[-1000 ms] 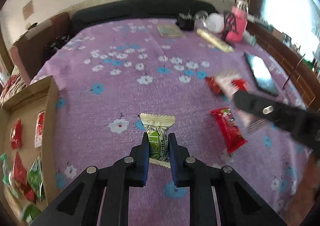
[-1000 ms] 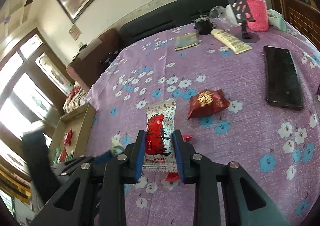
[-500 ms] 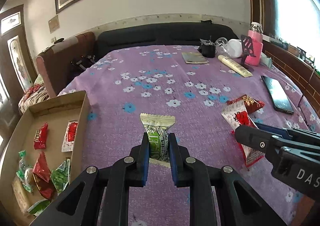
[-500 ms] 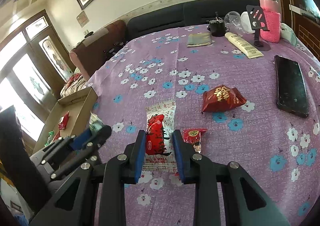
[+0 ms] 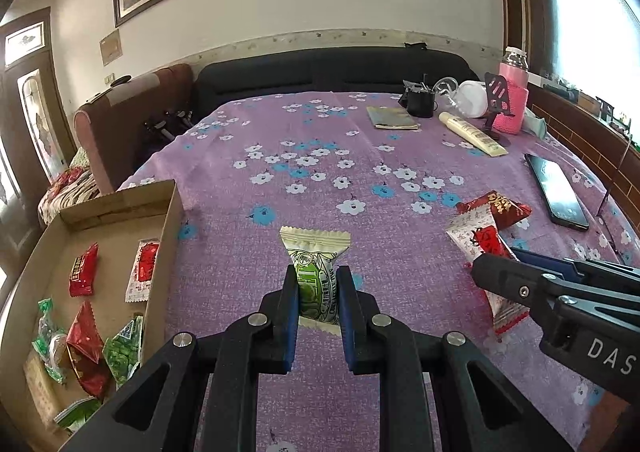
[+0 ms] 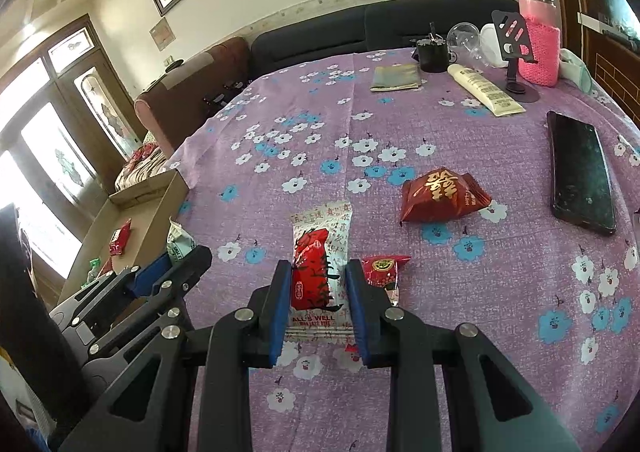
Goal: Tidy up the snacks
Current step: 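Lift white-red packet with right gripper while left lifts green-white packet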
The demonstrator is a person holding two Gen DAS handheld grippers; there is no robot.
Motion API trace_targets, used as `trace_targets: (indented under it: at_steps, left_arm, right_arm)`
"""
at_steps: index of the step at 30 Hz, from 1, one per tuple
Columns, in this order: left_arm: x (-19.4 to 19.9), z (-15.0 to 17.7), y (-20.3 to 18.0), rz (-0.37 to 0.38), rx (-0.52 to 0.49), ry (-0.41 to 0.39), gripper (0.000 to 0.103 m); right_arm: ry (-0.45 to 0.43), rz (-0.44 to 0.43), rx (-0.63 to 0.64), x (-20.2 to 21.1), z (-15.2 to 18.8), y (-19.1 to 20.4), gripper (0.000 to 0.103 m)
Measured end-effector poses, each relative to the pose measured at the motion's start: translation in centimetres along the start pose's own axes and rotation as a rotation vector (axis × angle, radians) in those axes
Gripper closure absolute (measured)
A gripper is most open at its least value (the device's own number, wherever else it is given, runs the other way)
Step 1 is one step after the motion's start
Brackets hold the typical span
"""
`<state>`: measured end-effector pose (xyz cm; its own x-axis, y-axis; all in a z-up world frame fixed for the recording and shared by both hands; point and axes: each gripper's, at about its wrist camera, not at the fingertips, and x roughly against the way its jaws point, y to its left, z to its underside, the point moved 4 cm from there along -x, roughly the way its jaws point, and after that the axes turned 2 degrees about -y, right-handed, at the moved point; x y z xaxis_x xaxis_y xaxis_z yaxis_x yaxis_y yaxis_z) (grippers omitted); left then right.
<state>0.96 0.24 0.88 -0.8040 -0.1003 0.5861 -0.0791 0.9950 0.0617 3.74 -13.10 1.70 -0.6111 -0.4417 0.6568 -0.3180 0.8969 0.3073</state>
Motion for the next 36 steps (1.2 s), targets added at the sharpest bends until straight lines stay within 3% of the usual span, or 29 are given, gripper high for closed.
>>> trace_targets:
  at_steps: [36]
  left_arm:
    - [0.38,-0.20,0.10,0.002,0.007,-0.024,0.085]
  right_arm:
    - [0.003,0.003,0.013,-0.15,0.02,0.13,0.077]
